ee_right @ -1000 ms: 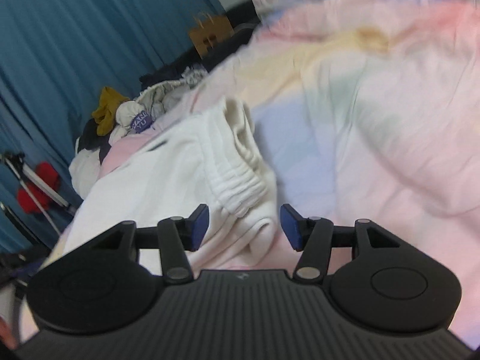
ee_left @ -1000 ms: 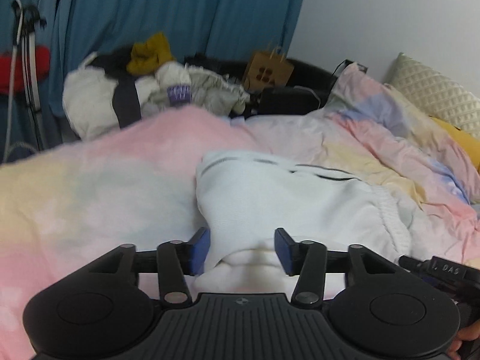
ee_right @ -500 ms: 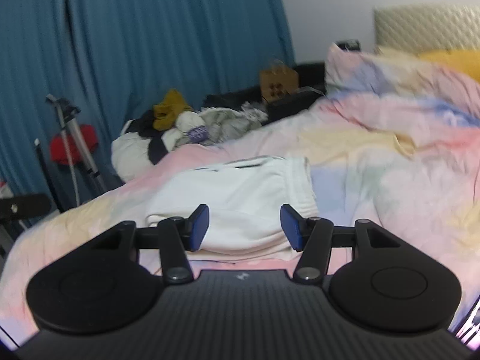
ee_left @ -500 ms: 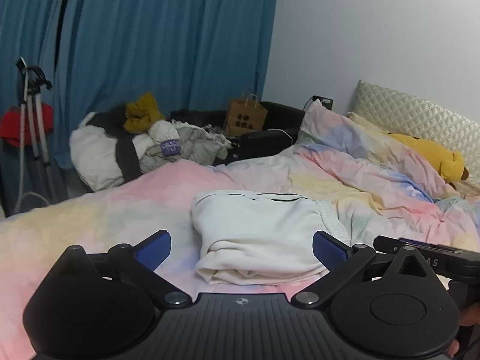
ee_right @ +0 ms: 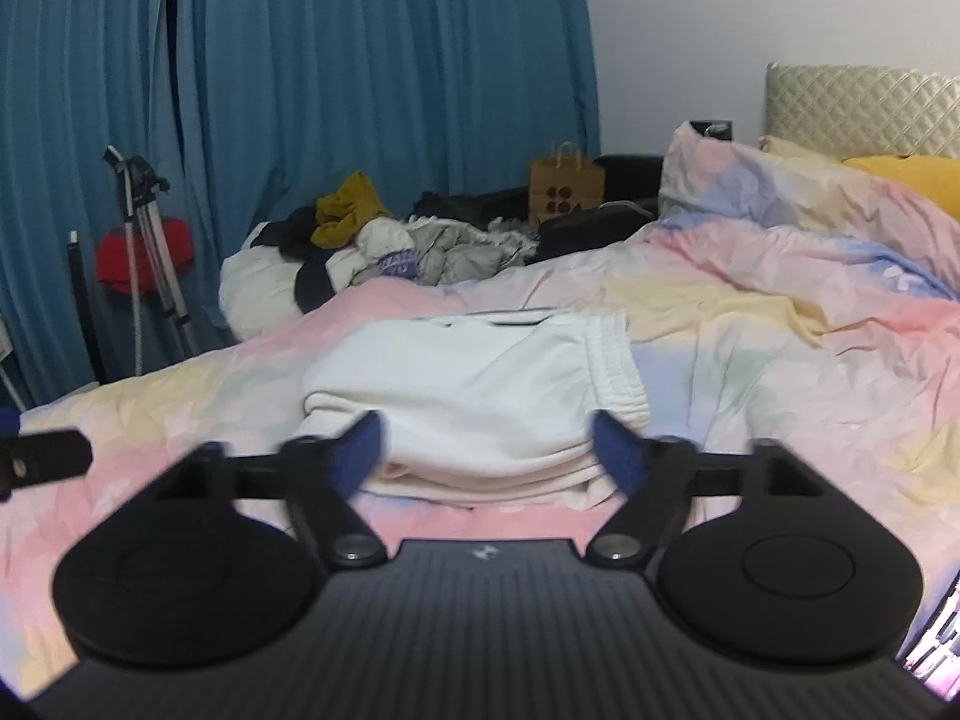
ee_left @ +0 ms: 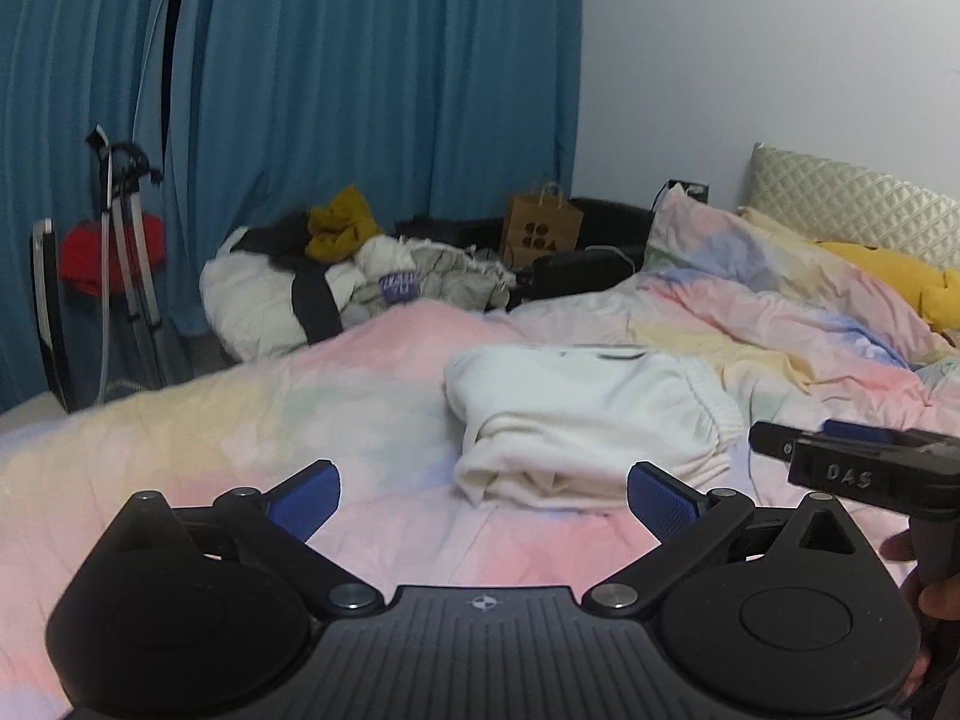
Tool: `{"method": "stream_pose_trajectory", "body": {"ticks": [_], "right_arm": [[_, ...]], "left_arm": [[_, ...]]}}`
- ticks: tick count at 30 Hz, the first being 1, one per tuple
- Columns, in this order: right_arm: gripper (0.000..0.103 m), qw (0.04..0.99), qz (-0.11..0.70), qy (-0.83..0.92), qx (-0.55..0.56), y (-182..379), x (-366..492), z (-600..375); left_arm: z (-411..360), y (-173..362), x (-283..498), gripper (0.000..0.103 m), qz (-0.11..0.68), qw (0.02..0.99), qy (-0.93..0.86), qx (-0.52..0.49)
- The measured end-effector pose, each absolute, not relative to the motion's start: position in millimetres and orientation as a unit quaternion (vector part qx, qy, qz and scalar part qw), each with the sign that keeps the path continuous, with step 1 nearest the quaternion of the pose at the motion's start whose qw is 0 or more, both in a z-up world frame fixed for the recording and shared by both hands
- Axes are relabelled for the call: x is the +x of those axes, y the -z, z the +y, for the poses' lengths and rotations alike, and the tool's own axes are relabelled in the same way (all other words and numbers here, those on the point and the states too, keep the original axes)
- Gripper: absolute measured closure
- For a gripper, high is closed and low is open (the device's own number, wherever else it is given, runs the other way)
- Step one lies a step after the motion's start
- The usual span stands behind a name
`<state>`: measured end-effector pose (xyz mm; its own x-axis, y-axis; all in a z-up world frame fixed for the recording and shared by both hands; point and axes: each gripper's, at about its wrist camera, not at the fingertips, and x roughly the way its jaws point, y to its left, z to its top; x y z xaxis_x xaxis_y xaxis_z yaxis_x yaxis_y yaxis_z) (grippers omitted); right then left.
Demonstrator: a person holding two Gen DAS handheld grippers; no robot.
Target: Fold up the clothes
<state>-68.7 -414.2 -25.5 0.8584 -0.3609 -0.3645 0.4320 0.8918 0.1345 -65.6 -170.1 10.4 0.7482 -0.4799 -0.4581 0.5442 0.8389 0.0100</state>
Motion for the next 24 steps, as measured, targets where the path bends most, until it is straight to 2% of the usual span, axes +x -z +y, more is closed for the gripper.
{"method": "stream_pose_trajectory", "body": {"ticks": [3,4,24], "right_arm": [[0.017,0.962,0.155,0.201,0.097,25.1,-72.3,-410.3],[0.009,0.961,0.162,0.206,0.093,25.5,-70.5,-409.5],[0.011,0.953,0.173,0.229,0.095,30.5,-68.8,-407.6]], "left_arm": [[-166.7,-8.8,-63.0,0.000,0.227,0.933,0.271,0.068],[-165.6,-8.8,-61.8,0.000,0.228,0.933,0.272,0.066],[-167.4,-4.6,-60.7,0.000,0.235,0.932,0.270,0.062]]}}
